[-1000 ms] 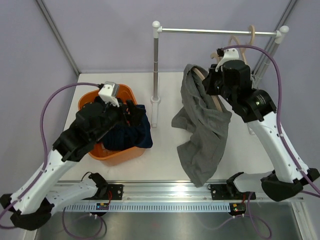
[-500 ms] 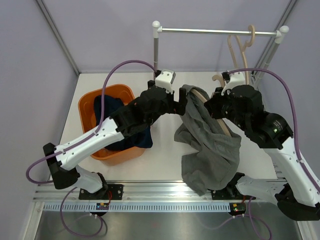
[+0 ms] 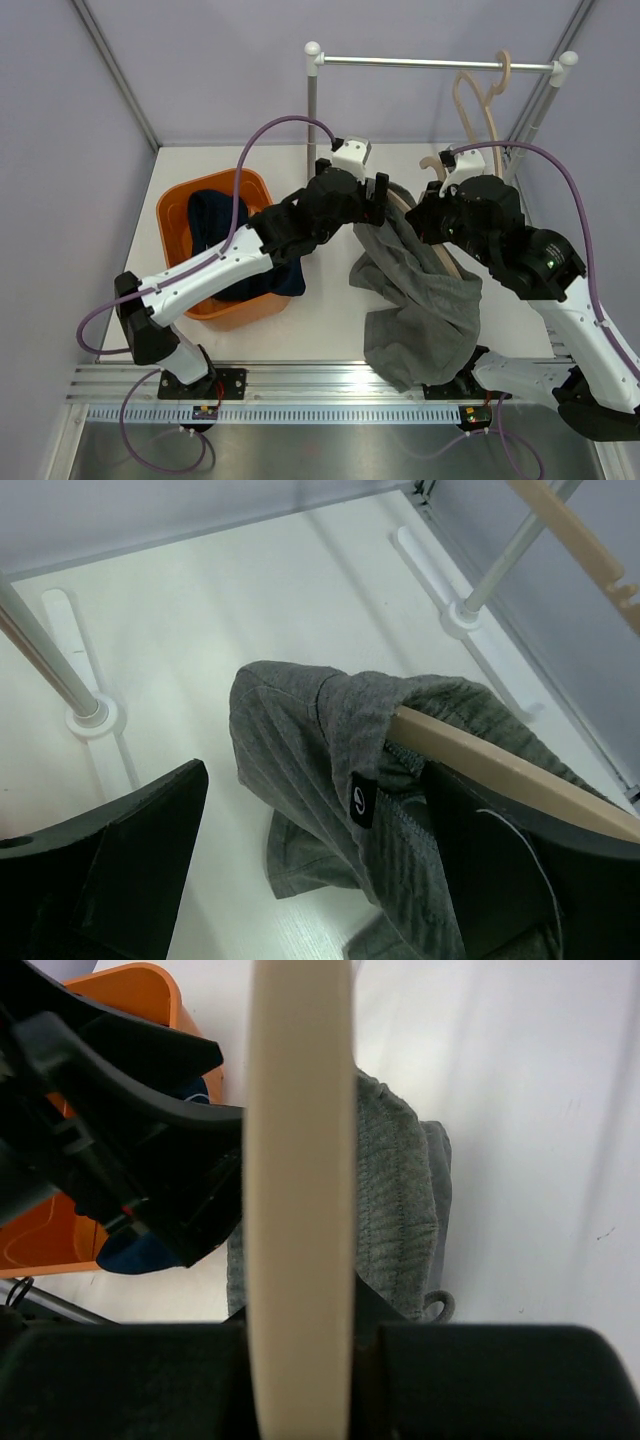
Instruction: Remove the shorts from the hanger
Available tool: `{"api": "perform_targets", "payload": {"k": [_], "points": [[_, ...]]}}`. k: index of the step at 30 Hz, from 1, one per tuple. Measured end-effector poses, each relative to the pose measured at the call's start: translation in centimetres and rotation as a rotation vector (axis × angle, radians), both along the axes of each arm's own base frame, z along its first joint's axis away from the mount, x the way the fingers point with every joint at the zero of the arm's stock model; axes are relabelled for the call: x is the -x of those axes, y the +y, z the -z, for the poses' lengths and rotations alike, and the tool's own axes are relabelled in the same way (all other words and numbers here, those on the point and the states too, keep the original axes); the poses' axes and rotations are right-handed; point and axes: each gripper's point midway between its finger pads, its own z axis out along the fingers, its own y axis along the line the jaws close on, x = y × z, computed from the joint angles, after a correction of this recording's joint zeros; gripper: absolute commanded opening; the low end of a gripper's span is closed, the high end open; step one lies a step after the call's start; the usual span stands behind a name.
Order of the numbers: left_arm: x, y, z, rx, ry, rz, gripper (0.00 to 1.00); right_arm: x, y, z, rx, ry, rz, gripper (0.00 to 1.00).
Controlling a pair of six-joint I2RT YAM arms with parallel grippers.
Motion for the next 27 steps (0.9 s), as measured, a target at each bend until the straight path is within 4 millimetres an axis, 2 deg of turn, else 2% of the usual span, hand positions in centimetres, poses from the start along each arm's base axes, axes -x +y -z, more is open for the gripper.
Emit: {"api": "perform_targets", "payload": {"k": [2, 3, 5, 6, 9, 10, 16, 21, 24, 27], "points": [[-0.2, -0.1, 0.9, -0.021, 0.011, -0.006, 0.79, 0.0, 0.2, 0.1, 0.003, 0.003, -0.004, 0.00], [-0.3, -0.2, 1.3, -0.032, 0.017, -0.008, 0.69, 0.0, 0.2, 0.2, 0.004, 0.005, -0.005, 0.00], [-0.5, -0.2, 2.2, -0.058, 0.031, -0.020, 0.56, 0.0, 0.4, 0.3, 0.006, 0.008, -0.010, 0.00], [-0.6, -0.2, 2.5, -0.066, 0.033, -0.026, 0.40, 0.0, 0.5, 0.3, 0.009, 0.008, -0.010, 0.00], [-0.9, -0.3, 3.0, -0.079, 0.036, -0.041, 0.17, -0.1, 0.4, 0.3, 0.013, 0.005, -0.004, 0.00], [-0.9, -0.2, 3.0, -0.077, 0.038, -0.045, 0.01, -0.1, 0.4, 0.3, 0.013, 0.005, -0.003, 0.00], [-1.6, 0.2, 2.2, -0.076, 0.026, -0.072, 0.00, 0.1, 0.3, 0.1, 0.003, 0.000, -0.002, 0.00], [-4.5, 1.4, 2.1, -0.064, 0.038, -0.128, 0.00, 0.6, -0.1, -0.7, -0.016, -0.020, -0.002, 0.00], [-6.2, 1.4, 2.4, -0.053, 0.052, -0.137, 0.00, 0.8, -0.3, -1.4, -0.028, -0.033, -0.002, 0.00], [-7.0, 0.9, 2.8, -0.048, 0.063, -0.126, 0.00, 0.9, -0.3, -1.6, -0.031, -0.035, -0.004, 0.00]]}}
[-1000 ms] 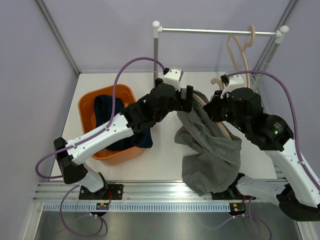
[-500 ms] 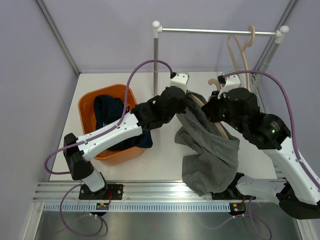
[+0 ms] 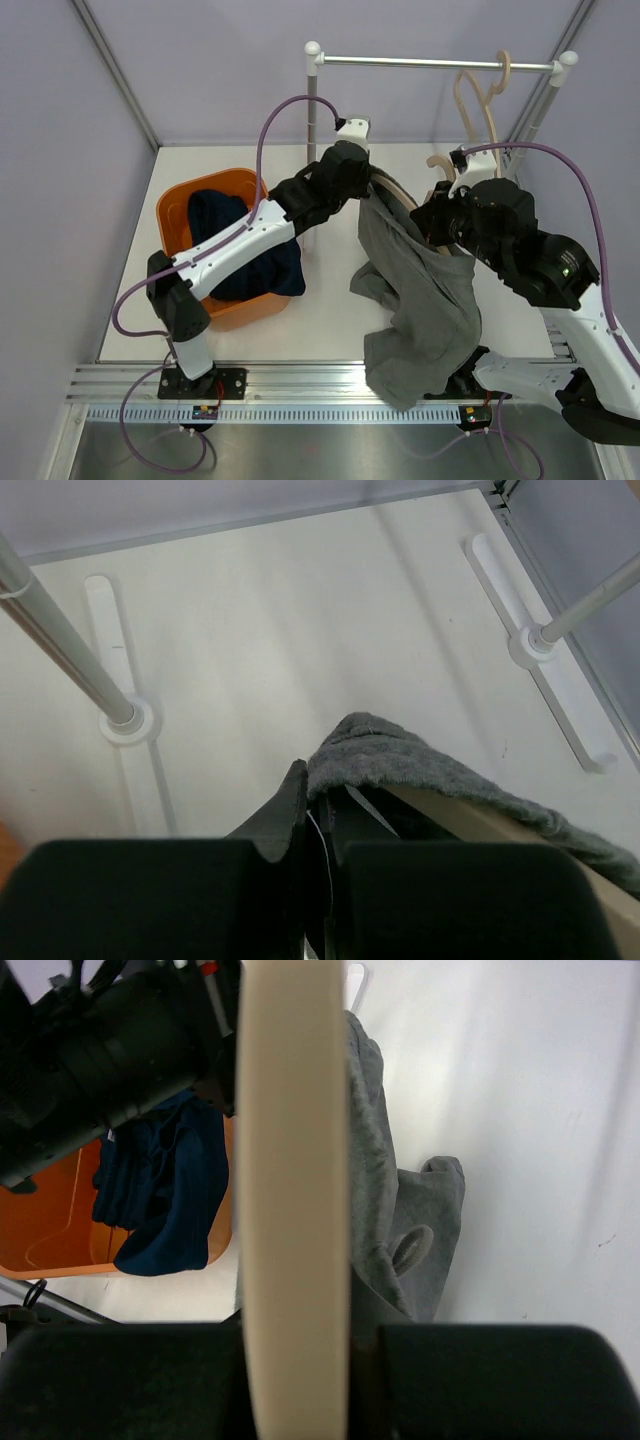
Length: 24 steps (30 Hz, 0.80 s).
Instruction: Remove the shorts from the hanger
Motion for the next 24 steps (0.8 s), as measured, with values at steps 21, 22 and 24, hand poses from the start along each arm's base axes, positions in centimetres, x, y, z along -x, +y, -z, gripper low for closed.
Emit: {"api": "perform_targets", "payload": {"k": [21, 22, 24], "points": [[-0.8, -2.2, 5.5, -0.049, 0.103, 0.088, 0.00, 1.2, -1.6, -1.9, -0.011, -0.029, 0.018, 0.00], [-0.6, -2.0, 6.0, -0.055, 0.113, 0.092, 0.00, 1.1, -1.6, -2.2, -0.016, -0.036, 0.020, 0.00], [-0.2, -1.8, 6.7, -0.060, 0.130, 0.108, 0.00, 1.1, -1.7, -2.7, -0.025, -0.048, 0.024, 0.00]]}}
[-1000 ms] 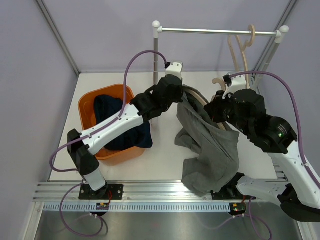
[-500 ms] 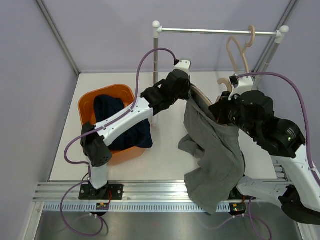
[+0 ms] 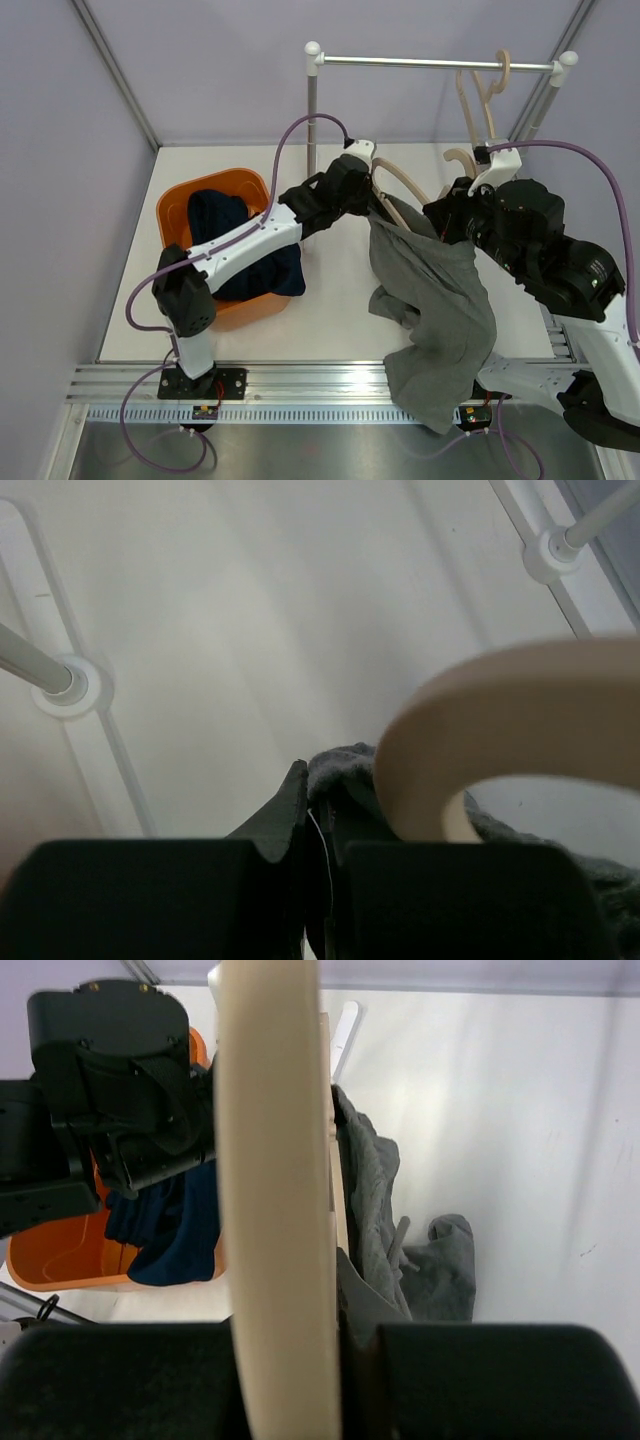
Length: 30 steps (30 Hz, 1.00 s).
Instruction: Remove the shorts from the hanger
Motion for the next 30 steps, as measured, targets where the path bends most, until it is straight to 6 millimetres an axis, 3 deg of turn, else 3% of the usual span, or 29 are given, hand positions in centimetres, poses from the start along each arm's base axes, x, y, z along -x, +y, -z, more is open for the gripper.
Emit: {"api": "perform_targets", "payload": {"k": [5, 8, 10, 12, 16, 18, 21, 25, 27, 30], "points": [[1.9, 1.5, -0.2, 0.017, -0.016, 0.029, 0.00, -0.5, -0.1, -0.4, 0.000, -0.012, 0.023, 0.00], [4.4, 2.2, -2.0, 0.014, -0.070, 0.085, 0.00, -1.0, 0.0, -0.3, 0.006, -0.014, 0.037, 0.00], [7.3, 1.8, -4.0, 0.019, -0.124, 0.171, 0.00, -1.4, 0.3, -0.2, 0.004, -0.018, 0.042, 0.00], [11.9, 0.0, -6.9, 0.029, -0.199, 0.316, 0.00, -2.1, 0.7, 0.2, 0.011, -0.017, 0.052, 0.00], [25.1, -3.9, -11.7, 0.060, -0.346, 0.735, 0.00, -3.9, 1.9, 0.9, 0.028, -0.009, 0.068, 0.00], [31.1, -4.4, -12.7, 0.062, -0.392, 0.932, 0.00, -5.2, 2.8, 1.4, 0.052, -0.002, 0.079, 0.00], [36.6, -3.8, -12.5, 0.040, -0.394, 1.139, 0.00, -7.5, 4.3, 1.7, 0.086, 0.001, 0.095, 0.00], [40.8, -2.5, -10.8, -0.021, -0.372, 1.293, 0.00, -10.3, 6.0, 0.5, 0.102, -0.029, 0.121, 0.00], [41.8, -2.1, -10.3, -0.043, -0.372, 1.317, 0.00, -11.1, 6.4, -0.6, 0.099, -0.052, 0.130, 0.00], [40.2, -1.6, -10.3, -0.077, -0.418, 1.219, 0.00, -11.9, 6.5, -2.7, 0.086, -0.094, 0.151, 0.00]]}}
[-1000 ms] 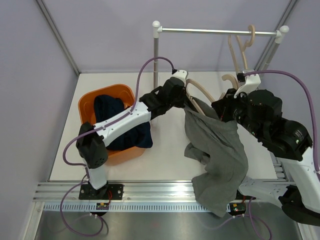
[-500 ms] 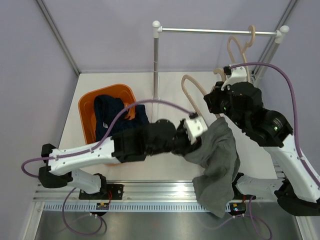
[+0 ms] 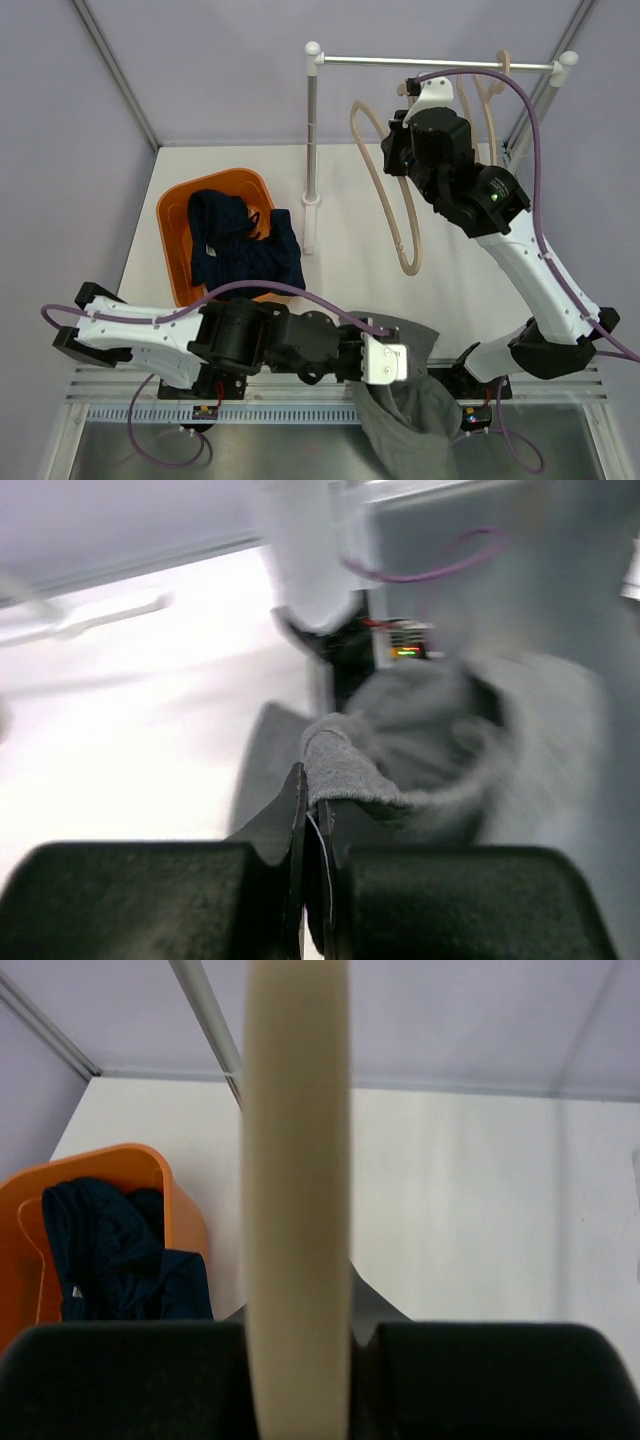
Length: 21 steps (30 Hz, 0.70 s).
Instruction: Remove the shorts from the hanger
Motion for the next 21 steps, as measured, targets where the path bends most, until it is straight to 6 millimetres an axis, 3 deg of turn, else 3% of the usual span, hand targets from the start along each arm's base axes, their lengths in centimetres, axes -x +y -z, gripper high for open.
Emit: {"api": "perform_targets", "payload": {"k": [4, 6, 9, 11, 13, 15, 17, 19, 21], "points": [[-6.2, 1.7, -2.7, 0.079, -0.103, -0.273, 0.00, 0.0, -0.7, -1.4, -0.007, -0.033, 0.027, 0.00], [-11.1, 3.4, -5.3, 0.136, -0.158, -0.454, 0.00, 0.2, -1.2, -1.4, -0.005, -0.036, 0.040, 0.00], [-18.7, 7.1, -11.0, 0.259, -0.263, -0.744, 0.00, 0.8, -1.9, -1.2, 0.001, -0.033, 0.047, 0.00], [-22.3, 10.3, -16.1, 0.371, -0.344, -0.906, 0.00, 1.3, -2.4, -1.1, 0.003, -0.031, 0.048, 0.00], [-23.5, 13.7, -21.9, 0.504, -0.414, -1.006, 0.00, 1.9, -3.0, -1.1, 0.003, -0.030, 0.049, 0.00], [-23.1, 17.2, -27.8, 0.645, -0.450, -1.049, 0.00, 2.5, -3.5, -1.2, 0.000, -0.032, 0.049, 0.00], [-21.9, 22.2, -34.4, 0.843, -0.456, -1.095, 0.00, 3.0, -4.0, -1.4, -0.005, -0.036, 0.050, 0.00], [-20.8, 27.4, -38.5, 0.996, -0.461, -1.147, 0.00, 3.4, -4.4, -1.5, -0.006, -0.038, 0.051, 0.00], [-19.9, 32.1, -40.2, 1.098, -0.463, -1.199, 0.00, 3.7, -4.7, -1.4, -0.007, -0.038, 0.051, 0.00]]}}
